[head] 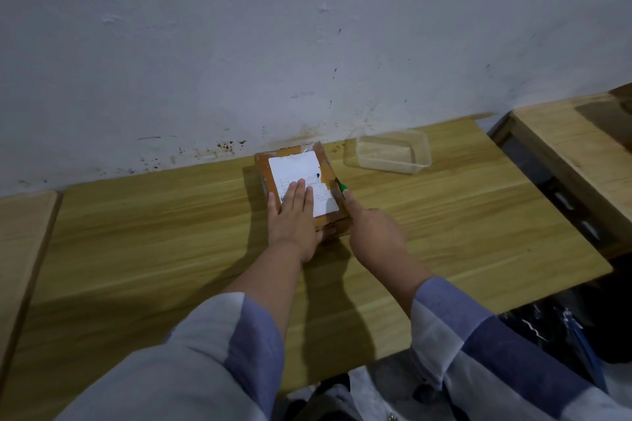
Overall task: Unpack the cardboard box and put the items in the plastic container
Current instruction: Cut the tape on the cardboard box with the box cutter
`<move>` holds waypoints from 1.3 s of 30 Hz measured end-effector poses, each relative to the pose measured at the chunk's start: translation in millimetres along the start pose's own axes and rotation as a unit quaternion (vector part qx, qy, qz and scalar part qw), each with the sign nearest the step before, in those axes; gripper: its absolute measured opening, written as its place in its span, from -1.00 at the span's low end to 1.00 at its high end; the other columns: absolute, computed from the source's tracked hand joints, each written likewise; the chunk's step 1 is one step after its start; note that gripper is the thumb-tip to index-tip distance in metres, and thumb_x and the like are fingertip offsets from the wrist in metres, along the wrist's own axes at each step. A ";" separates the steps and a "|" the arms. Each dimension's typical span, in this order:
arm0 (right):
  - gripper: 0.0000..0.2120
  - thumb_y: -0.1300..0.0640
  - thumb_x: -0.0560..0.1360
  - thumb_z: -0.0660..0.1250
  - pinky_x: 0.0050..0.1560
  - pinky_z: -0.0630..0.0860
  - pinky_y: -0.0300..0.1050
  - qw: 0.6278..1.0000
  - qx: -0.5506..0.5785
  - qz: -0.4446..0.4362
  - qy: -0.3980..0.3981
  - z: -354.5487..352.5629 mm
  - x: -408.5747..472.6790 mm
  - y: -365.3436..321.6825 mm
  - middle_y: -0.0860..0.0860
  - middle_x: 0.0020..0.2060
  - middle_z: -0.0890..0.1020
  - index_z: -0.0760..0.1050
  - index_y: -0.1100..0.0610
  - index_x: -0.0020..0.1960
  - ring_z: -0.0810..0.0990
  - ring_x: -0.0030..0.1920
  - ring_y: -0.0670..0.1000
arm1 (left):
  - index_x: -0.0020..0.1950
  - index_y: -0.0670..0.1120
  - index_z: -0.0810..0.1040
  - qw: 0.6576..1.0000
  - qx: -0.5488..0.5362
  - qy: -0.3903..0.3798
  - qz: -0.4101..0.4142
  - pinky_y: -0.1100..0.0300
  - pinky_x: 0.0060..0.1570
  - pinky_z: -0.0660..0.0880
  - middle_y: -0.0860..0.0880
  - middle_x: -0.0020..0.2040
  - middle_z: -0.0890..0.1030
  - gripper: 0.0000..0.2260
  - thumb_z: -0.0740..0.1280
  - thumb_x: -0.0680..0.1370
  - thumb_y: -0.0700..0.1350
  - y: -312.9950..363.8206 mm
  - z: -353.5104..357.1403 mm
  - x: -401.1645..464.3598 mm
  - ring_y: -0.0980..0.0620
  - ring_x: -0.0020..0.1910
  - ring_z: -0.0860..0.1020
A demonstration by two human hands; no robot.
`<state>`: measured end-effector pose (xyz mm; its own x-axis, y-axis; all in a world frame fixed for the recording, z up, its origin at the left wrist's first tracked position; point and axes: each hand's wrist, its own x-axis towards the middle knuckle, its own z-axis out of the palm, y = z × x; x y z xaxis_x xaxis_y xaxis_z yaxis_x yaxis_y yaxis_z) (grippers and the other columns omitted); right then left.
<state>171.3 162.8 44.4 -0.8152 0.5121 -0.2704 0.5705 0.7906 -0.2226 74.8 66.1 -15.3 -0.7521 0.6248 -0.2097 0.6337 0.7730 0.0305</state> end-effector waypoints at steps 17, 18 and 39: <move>-0.46 0.21 0.59 0.07 -0.30 0.39 -0.12 0.989 0.131 0.042 0.050 -3.4 17.4 1.5 0.18 -0.02 0.64 0.09 -0.13 0.50 0.51 -0.24 0.11 | 0.56 -0.12 -0.23 1.000 0.003 0.001 0.015 -0.19 0.47 -0.24 -0.07 0.57 -0.25 -0.25 0.04 0.59 0.26 -4.6 4.5 3.7 -0.03 0.54 -0.28; -0.47 0.20 0.60 0.05 -0.28 0.42 -0.11 0.990 0.129 0.035 0.046 -3.5 22.2 -0.8 0.20 -0.01 0.64 0.08 -0.10 0.51 0.55 -0.20 0.15 | 0.56 -0.12 -0.23 1.000 0.003 0.002 0.015 -0.19 0.47 -0.24 -0.07 0.57 -0.25 -0.25 0.05 0.59 0.26 -5.0 4.6 3.5 -0.03 0.54 -0.28; -0.52 0.18 0.60 0.07 -0.24 0.38 -0.13 0.982 0.177 0.026 0.054 -0.3 60.7 -8.1 0.19 0.01 0.64 0.17 -0.06 0.49 0.57 -0.12 0.15 | 0.56 -0.13 -0.21 1.000 0.007 0.011 0.019 -0.20 0.48 -0.22 -0.09 0.57 -0.24 -0.24 0.10 0.58 0.23 -0.3 4.7 6.2 -0.05 0.54 -0.26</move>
<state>117.2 187.6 30.1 -0.7789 0.5966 -0.1936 0.5950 0.6054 -0.5286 70.7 69.3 -21.2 -0.7304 0.6566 -0.1880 0.6648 0.7466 0.0248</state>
